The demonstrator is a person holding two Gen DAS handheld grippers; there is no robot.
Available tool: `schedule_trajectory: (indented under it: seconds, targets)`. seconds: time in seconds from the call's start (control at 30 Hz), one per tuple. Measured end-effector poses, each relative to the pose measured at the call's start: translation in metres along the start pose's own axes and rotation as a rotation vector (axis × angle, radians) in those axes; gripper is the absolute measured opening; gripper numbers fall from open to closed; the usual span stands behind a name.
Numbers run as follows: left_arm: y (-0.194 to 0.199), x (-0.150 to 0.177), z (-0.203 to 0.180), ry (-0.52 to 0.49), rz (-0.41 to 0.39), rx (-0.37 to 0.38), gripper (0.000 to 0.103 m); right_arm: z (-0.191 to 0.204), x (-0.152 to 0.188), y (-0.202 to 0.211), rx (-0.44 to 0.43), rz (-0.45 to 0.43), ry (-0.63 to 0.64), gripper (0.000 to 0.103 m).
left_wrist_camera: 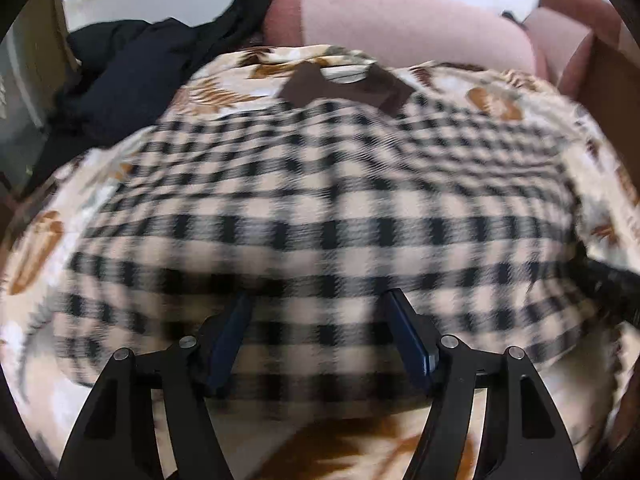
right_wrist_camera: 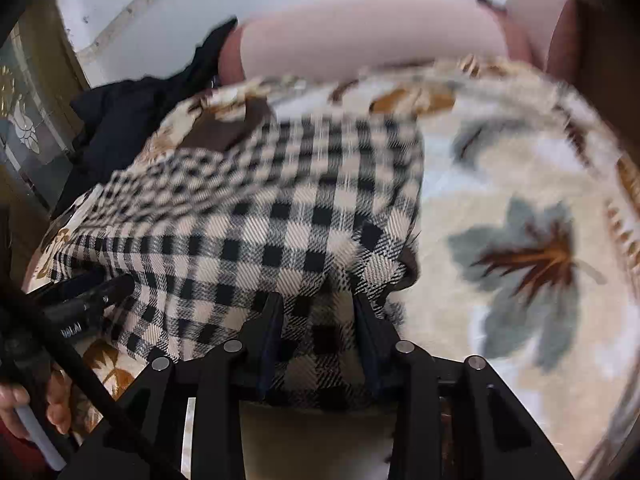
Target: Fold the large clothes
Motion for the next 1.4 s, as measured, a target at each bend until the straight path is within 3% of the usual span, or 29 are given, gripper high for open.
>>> schedule_trajectory:
  seconds: [0.03,0.1,0.13,0.17,0.2,0.27,0.37,0.47,0.57,0.67,0.87,0.97,1.13,1.27,1.4]
  targets:
    - [0.001,0.002,0.011,0.013,0.003,-0.020,0.067,-0.014,-0.001,-0.003,0.024,0.011,-0.038,0.035]
    - [0.003,0.005,0.043,0.081,0.014,-0.023,0.066,-0.030,-0.002,0.000,-0.030,0.015,-0.114,0.034]
    - [0.003,0.005,0.057,0.116,0.017,-0.029,0.066,-0.042,-0.002,0.003,0.013,0.012,-0.143,0.036]
    - [0.004,0.005,0.078,0.168,0.017,-0.042,0.066,-0.054,-0.001,0.006,0.053,0.005,-0.165,0.051]
    - [0.003,0.005,0.099,0.215,0.016,-0.059,0.066,-0.065,0.000,0.009,0.058,-0.003,-0.200,0.057]
    - [0.002,0.008,0.138,0.294,0.030,-0.087,0.066,-0.085,0.003,0.014,0.043,-0.003,-0.279,0.056]
    - [-0.001,0.019,0.197,0.391,0.057,-0.256,0.067,-0.108,0.004,0.022,0.071,-0.023,-0.340,0.055]
    - [-0.007,0.034,0.238,0.495,0.107,-0.302,0.066,-0.116,0.002,0.029,0.061,-0.050,-0.378,0.055]
    - [-0.005,0.042,0.256,0.585,0.096,-0.234,0.066,-0.112,-0.001,0.036,0.038,-0.084,-0.386,0.055]
    - [0.012,0.039,0.254,0.597,0.028,-0.207,0.066,-0.102,0.000,0.048,-0.007,-0.129,-0.373,0.055]
    - [0.038,0.011,0.186,0.434,-0.102,-0.086,0.066,-0.078,0.007,0.048,-0.088,-0.112,-0.344,0.056]
    - [0.035,-0.001,0.128,0.312,-0.107,-0.006,0.066,-0.075,0.013,0.045,-0.114,-0.097,-0.356,0.057]
    - [0.032,-0.005,0.008,0.082,-0.082,0.204,0.066,-0.078,0.012,0.032,-0.227,-0.062,-0.403,0.058]
    - [0.037,0.005,-0.078,-0.158,-0.097,0.262,0.066,-0.081,-0.008,0.012,-0.321,-0.023,-0.424,0.060]
    - [0.044,0.008,-0.143,-0.328,-0.134,0.311,0.066,-0.082,-0.035,-0.009,-0.394,0.051,-0.414,0.060]
Point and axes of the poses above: each gripper's, at about its wrist camera, not at the fingertips, and y roughly against the way its jaws point, z to its left, x to its underside, the point moved 8 cm from there along -y, roughly the way its jaws point, and after that the axes turned 8 degrees about z, right-handed, at the moved point
